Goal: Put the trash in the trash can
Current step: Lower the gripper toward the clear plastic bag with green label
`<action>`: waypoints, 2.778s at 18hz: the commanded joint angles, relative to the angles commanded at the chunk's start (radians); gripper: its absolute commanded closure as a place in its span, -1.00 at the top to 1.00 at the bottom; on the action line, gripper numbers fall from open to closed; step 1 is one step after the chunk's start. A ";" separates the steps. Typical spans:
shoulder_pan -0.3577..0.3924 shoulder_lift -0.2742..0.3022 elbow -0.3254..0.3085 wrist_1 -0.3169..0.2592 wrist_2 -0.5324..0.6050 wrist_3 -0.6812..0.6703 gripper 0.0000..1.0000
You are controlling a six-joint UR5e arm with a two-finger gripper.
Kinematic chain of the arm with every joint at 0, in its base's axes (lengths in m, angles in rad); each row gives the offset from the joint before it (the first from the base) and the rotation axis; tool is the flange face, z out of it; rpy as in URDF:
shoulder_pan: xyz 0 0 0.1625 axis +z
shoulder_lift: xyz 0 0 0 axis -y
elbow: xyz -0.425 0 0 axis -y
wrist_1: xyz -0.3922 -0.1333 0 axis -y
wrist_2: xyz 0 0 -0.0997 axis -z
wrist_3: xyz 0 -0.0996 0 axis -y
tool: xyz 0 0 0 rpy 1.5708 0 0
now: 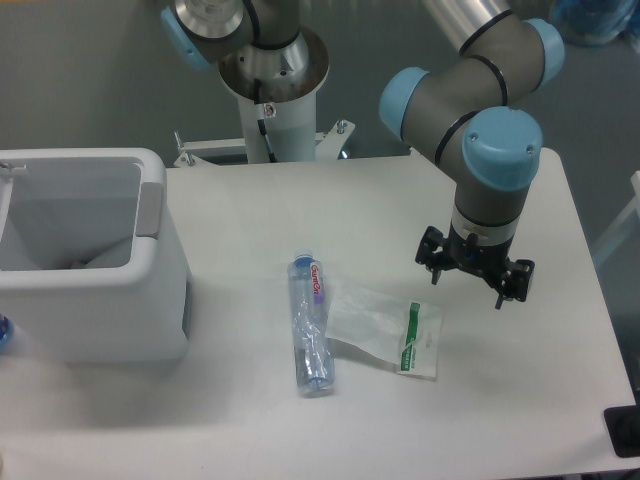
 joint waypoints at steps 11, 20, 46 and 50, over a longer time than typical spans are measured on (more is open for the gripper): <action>-0.006 -0.009 -0.074 0.067 -0.069 -0.011 1.00; -0.090 -0.057 -0.094 0.071 -0.078 0.000 1.00; -0.097 -0.206 -0.052 0.014 -0.109 0.051 0.07; -0.101 -0.198 -0.052 0.009 -0.109 0.017 -1.00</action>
